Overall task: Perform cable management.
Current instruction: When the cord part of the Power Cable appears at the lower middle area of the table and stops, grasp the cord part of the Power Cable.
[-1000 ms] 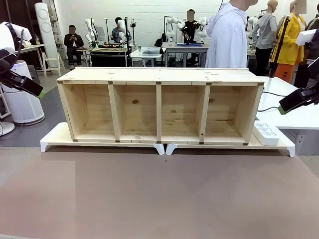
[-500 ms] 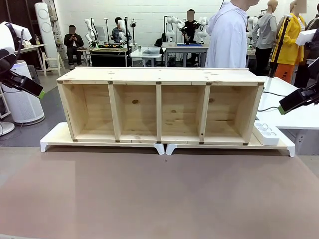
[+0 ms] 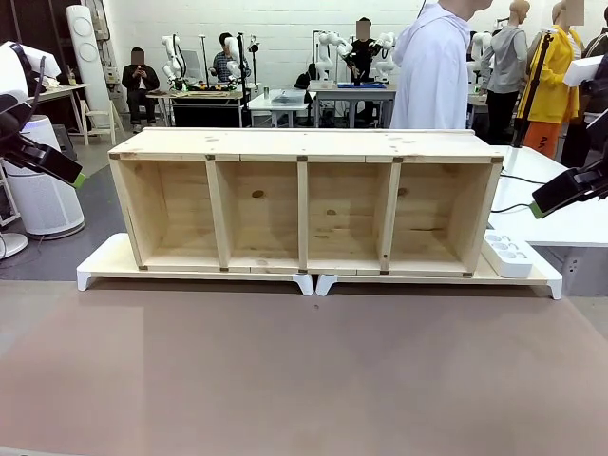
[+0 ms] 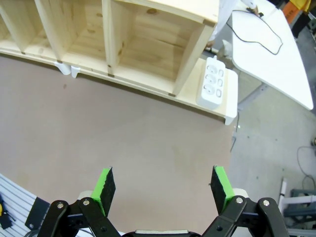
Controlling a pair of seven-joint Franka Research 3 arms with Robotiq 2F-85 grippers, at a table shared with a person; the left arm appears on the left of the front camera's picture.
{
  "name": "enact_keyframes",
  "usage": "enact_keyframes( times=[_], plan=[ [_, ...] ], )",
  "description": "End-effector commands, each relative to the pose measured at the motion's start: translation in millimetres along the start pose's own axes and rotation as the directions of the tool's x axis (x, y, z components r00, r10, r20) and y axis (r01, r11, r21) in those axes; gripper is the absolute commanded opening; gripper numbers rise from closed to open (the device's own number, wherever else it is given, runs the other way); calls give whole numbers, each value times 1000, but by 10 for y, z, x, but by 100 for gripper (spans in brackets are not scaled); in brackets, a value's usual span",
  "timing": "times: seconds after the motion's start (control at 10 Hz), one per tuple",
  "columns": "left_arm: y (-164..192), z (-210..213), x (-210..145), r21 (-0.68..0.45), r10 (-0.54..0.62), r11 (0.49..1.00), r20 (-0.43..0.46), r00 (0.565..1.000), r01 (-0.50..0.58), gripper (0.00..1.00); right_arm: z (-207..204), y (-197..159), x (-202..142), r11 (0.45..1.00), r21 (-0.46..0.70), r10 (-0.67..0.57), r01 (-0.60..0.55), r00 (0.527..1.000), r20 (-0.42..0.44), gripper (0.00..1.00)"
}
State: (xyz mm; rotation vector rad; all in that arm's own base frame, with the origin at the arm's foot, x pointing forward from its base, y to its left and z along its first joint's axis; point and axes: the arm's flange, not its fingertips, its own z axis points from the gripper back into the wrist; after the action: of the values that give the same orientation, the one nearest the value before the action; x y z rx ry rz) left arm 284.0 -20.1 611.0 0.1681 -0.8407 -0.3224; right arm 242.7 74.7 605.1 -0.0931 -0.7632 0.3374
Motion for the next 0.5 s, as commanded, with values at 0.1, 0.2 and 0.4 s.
enact_keyframes(
  times=[0.1, 0.2, 0.4],
  plan=[
    [-7, -15, 19, 8, -4, 1000, 8, 1000, 4, 100, -24, 1, 15, 1000, 1, 9, -9, 1000, 3, 100],
    [-7, -15, 19, 8, -4, 1000, 8, 1000, 4, 100, -24, 1, 15, 1000, 1, 9, -9, 1000, 3, 100],
    [-7, -15, 19, 8, -4, 1000, 8, 1000, 4, 100, -24, 1, 15, 1000, 1, 9, -9, 1000, 3, 100]
  ],
)
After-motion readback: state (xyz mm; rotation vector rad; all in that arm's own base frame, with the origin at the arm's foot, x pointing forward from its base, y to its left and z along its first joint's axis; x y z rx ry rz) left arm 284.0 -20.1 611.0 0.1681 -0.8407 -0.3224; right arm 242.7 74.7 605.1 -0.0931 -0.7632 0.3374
